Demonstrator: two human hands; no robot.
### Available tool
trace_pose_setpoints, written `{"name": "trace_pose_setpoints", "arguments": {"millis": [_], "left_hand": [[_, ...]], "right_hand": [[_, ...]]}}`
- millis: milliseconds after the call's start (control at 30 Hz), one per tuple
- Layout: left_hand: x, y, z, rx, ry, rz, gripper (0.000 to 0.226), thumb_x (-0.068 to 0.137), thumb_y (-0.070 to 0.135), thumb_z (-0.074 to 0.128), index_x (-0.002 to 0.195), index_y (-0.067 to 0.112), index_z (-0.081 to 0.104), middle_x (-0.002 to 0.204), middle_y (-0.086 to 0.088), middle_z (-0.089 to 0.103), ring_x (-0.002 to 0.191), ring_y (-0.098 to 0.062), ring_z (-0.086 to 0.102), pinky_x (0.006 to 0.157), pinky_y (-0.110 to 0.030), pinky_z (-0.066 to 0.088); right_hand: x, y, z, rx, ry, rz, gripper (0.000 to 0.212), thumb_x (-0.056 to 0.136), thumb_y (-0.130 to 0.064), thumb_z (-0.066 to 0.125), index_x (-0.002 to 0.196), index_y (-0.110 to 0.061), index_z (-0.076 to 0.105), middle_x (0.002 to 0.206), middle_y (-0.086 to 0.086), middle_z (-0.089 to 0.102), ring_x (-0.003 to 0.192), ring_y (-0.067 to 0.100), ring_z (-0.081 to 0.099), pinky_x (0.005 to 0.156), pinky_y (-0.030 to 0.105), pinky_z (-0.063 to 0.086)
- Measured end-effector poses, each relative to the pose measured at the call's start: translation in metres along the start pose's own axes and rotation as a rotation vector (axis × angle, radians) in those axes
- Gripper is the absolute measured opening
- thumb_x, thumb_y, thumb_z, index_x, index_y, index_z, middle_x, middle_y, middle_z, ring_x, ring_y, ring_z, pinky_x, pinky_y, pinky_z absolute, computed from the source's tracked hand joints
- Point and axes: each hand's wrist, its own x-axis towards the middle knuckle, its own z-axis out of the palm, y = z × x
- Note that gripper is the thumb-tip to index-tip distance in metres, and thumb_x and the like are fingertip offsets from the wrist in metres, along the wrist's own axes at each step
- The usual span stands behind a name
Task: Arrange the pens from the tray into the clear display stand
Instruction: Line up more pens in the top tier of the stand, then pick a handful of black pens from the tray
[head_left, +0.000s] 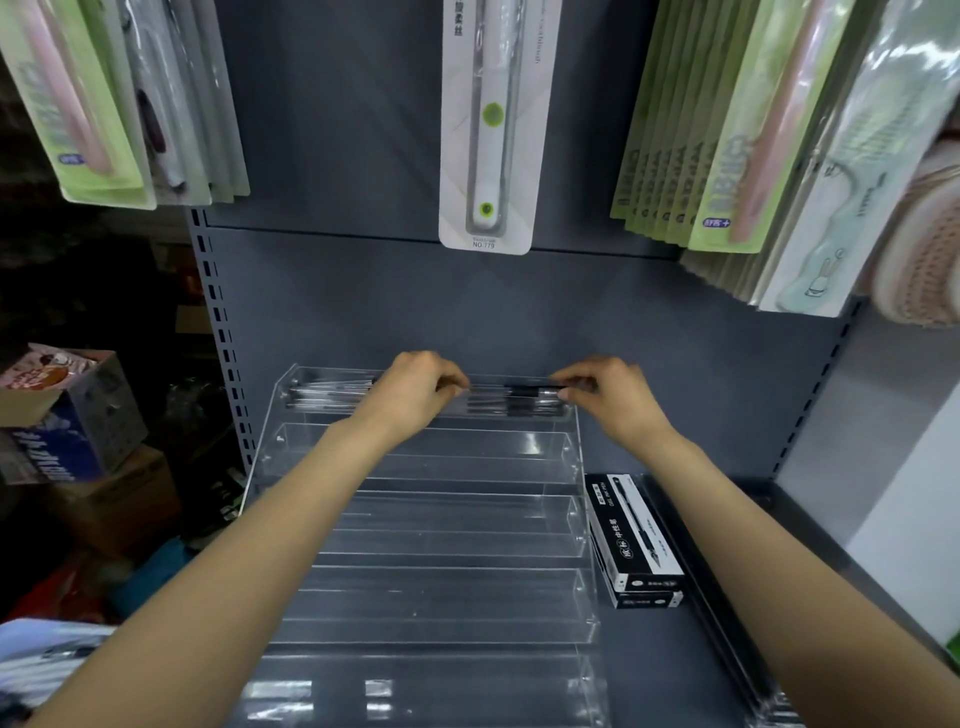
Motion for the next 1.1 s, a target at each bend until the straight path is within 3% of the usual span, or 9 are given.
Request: {"name": "trace_pose_setpoints", "arguments": {"millis": [100,500,633,733,867,967,1033,1100], "left_hand": [[-0.001,0.000,0.002,0.043,-0.067,0.021,0.023,0.093,0.016,0.054,0.110,0.014,0.069,0.109,-0.006,0.064,0.102,-0.021,0.059,0.091,-0.027,0.044],[0.000,0.006,0.001,0.111,-0.064,0.037,0.020,0.094,0.014,0.051,0.104,0.016,0.068,0.106,-0.004,0.060,0.100,-0.023,0.058,0.086,-0.035,0.047],[-0.001,0.002,0.002,0.074,-0.026,0.055,0.018,0.093,0.017,0.053,0.105,0.016,0.067,0.106,-0.003,0.062,0.100,-0.021,0.058,0.089,-0.038,0.048],[-0.009,-0.001,0.004,-0.032,0.074,0.081,0.018,0.092,0.017,0.054,0.105,0.016,0.067,0.100,-0.003,0.061,0.096,-0.020,0.057,0.087,-0.038,0.048],[-0.031,-0.003,-0.003,-0.176,0.183,0.089,0.017,0.089,0.015,0.057,0.101,0.018,0.068,0.091,0.003,0.060,0.085,-0.013,0.059,0.084,-0.030,0.049],[-0.065,-0.006,-0.014,-0.247,0.219,0.047,0.016,0.089,0.013,0.058,0.100,0.017,0.068,0.089,0.008,0.059,0.075,0.000,0.055,0.073,-0.002,0.039],[-0.093,-0.011,-0.022,-0.248,0.226,-0.010,0.015,0.089,0.013,0.058,0.100,0.016,0.069,0.089,0.007,0.062,0.076,-0.003,0.055,0.067,-0.002,0.036],[-0.126,-0.019,-0.031,-0.238,0.231,-0.072,0.015,0.090,0.014,0.058,0.101,0.016,0.068,0.090,0.005,0.065,0.081,-0.008,0.058,0.072,-0.011,0.039]], "right_hand": [[0.001,-0.001,-0.001,-0.050,-0.032,-0.030,0.018,0.087,-0.011,0.062,0.104,-0.011,0.071,0.103,0.005,0.067,0.087,0.013,0.055,0.069,0.008,0.033],[-0.002,-0.009,0.000,-0.168,-0.107,0.017,0.016,0.088,-0.016,0.063,0.101,-0.014,0.072,0.106,0.005,0.063,0.089,0.018,0.057,0.087,0.037,0.050],[-0.010,-0.019,0.001,-0.178,-0.033,0.041,0.022,0.087,-0.019,0.064,0.108,-0.014,0.069,0.105,0.003,0.063,0.088,0.013,0.051,0.084,0.029,0.047],[-0.022,-0.029,0.009,-0.160,0.075,0.048,0.023,0.086,-0.017,0.065,0.108,-0.012,0.069,0.106,0.006,0.065,0.095,0.019,0.057,0.087,0.024,0.045],[-0.042,-0.056,0.018,0.005,0.154,0.079,0.020,0.087,-0.011,0.063,0.106,-0.010,0.069,0.103,0.007,0.064,0.087,0.011,0.056,0.074,0.000,0.035],[-0.061,-0.085,0.030,0.094,0.137,0.085,0.020,0.088,-0.008,0.059,0.105,-0.009,0.069,0.106,0.006,0.068,0.089,0.013,0.061,0.077,0.004,0.037],[-0.075,-0.104,0.042,0.133,0.110,0.079,0.021,0.088,-0.006,0.057,0.105,-0.009,0.069,0.105,0.006,0.069,0.086,0.013,0.060,0.077,0.008,0.037],[-0.094,-0.121,0.057,0.165,0.064,0.061,0.022,0.088,-0.005,0.056,0.105,-0.009,0.069,0.104,0.006,0.070,0.083,0.011,0.058,0.075,0.009,0.037]]}}
